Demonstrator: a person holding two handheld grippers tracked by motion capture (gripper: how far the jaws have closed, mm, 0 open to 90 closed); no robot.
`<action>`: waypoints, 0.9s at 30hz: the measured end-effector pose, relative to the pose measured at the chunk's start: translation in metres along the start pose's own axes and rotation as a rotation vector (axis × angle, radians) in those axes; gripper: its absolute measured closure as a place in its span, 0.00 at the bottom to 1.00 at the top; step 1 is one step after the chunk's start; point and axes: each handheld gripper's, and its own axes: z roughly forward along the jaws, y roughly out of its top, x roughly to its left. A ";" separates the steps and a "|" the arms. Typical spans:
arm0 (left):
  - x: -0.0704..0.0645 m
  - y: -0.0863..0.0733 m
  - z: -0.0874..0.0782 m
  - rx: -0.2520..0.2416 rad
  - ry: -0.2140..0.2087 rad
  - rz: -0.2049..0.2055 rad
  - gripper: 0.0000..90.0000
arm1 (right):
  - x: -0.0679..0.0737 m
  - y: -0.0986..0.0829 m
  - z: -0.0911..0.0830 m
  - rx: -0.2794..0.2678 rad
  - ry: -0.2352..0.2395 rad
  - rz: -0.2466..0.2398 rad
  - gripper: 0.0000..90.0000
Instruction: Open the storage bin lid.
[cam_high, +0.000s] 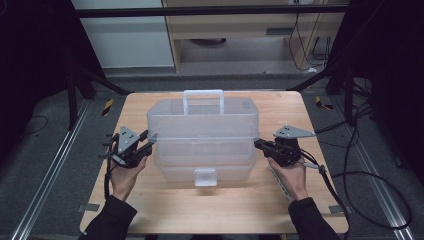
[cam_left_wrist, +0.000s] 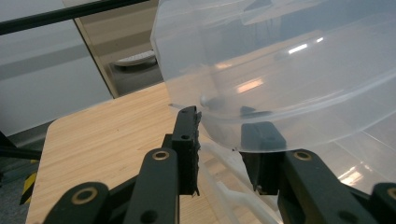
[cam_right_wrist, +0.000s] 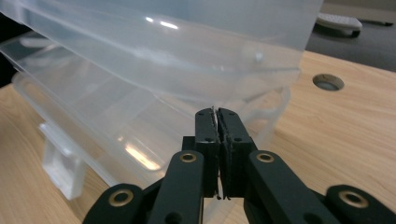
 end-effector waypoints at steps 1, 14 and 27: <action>0.000 0.000 0.000 0.002 0.002 0.001 0.75 | -0.001 -0.001 0.001 0.014 -0.004 0.002 0.95; 0.003 0.006 0.001 0.012 -0.001 -0.025 0.76 | -0.007 -0.014 0.009 0.123 -0.054 0.030 0.80; 0.008 0.017 0.004 0.008 0.002 -0.049 0.77 | -0.003 -0.020 0.022 0.186 -0.043 0.034 0.81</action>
